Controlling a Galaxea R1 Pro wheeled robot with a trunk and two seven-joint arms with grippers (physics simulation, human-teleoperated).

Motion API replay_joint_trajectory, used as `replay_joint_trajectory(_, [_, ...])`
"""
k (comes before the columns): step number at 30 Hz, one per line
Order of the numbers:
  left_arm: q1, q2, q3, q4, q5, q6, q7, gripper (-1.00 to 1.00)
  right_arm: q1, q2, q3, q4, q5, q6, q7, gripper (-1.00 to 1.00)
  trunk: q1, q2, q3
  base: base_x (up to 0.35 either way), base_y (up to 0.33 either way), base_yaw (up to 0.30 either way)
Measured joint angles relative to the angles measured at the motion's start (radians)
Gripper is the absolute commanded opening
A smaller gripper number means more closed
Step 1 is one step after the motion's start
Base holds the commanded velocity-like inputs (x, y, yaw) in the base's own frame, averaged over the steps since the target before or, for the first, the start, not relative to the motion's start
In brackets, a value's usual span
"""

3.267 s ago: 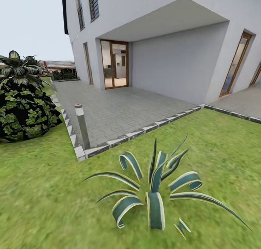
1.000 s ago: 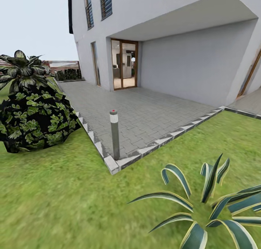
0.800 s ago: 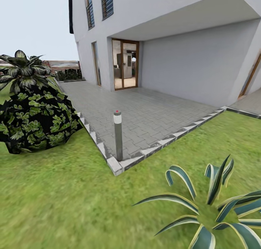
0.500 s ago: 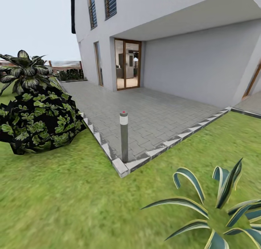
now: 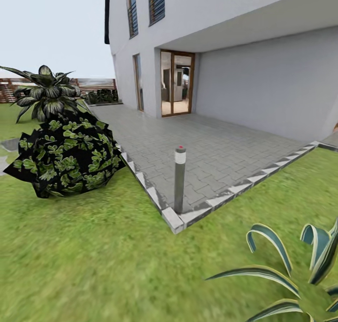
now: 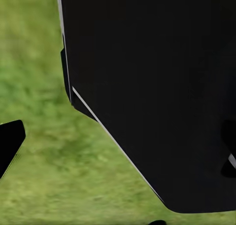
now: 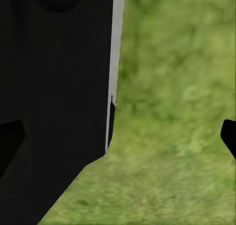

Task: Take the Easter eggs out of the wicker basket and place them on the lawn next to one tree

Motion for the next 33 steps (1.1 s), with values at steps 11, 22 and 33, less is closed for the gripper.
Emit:
replay_joint_trajectory(11, [0.000, 0.000, 0.001, 0.000, 0.000, 0.000, 0.000, 1.00, 0.001, 0.000, -0.001, 0.000, -0.001, 0.000, -0.001, 1.00, 0.000, 0.000, 0.000, 0.122, 0.333, 0.166])
replay_joint_trajectory(22, [0.000, 0.000, 0.001, 0.000, 0.000, 0.000, 0.000, 1.00, 0.000, 0.000, -0.001, 0.000, -0.001, 0.000, -0.003, 1.00, 0.000, 0.000, 0.000, 0.121, 0.333, 0.252])
replay_joint_trajectory(33, [0.000, 0.001, 0.001, 0.000, 0.002, -0.001, 0.000, 1.00, 0.000, 0.000, -0.001, 0.000, -0.001, 0.000, -0.003, 1.00, 0.000, 0.000, 0.000, 0.050, 0.214, 0.254])
